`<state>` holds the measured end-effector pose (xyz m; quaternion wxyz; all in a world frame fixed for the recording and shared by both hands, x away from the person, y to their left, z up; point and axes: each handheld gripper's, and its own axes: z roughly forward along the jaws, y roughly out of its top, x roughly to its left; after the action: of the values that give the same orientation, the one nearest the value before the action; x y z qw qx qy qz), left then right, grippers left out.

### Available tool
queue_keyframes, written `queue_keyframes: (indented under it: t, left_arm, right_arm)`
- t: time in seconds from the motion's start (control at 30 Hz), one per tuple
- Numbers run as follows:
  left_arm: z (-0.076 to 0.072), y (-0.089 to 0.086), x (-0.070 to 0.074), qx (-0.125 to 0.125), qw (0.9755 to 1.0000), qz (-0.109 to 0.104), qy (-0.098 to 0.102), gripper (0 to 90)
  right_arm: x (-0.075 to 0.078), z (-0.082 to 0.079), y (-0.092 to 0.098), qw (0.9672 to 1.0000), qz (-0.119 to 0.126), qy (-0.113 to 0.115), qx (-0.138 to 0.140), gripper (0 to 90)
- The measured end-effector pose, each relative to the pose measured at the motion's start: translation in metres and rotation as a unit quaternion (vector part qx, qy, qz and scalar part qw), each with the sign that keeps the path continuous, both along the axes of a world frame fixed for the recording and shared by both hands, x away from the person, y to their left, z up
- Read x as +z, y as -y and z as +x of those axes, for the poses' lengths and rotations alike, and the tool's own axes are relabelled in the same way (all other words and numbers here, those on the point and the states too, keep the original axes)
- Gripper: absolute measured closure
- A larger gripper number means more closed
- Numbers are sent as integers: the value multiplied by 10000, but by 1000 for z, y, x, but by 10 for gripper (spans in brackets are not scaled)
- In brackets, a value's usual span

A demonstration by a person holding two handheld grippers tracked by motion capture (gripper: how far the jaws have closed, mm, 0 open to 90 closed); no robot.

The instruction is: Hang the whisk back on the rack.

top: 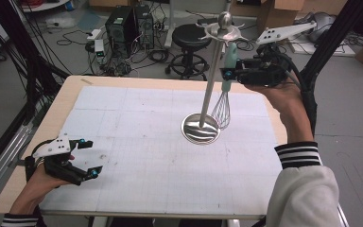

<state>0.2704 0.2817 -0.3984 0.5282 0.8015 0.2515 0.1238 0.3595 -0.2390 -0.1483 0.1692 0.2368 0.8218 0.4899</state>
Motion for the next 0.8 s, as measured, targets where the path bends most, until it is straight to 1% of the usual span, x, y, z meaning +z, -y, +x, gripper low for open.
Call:
queue_keyframes:
  t: [0.07, 0.2, 0.4, 0.8]
  left_arm:
    - [0, 0, 0, 9, 10000, -19, 8, 17]
    - [0, 0, 0, -2, 10000, -18, 9, 17]
    - [0, -1, 0, 3, 10000, -32, 6, 17]
    - [0, 0, 0, -9, 10000, -36, 3, 17]
  right_arm:
    - [1, 0, -2, 10000, -9, -36, -22, 661]
    - [3, 3, -6, 10000, -67, -31, -40, 661]
    - [3, 7, -11, 9998, -105, -66, -141, 661]
    - [4, 9, -13, 9995, -162, -117, -260, 661]
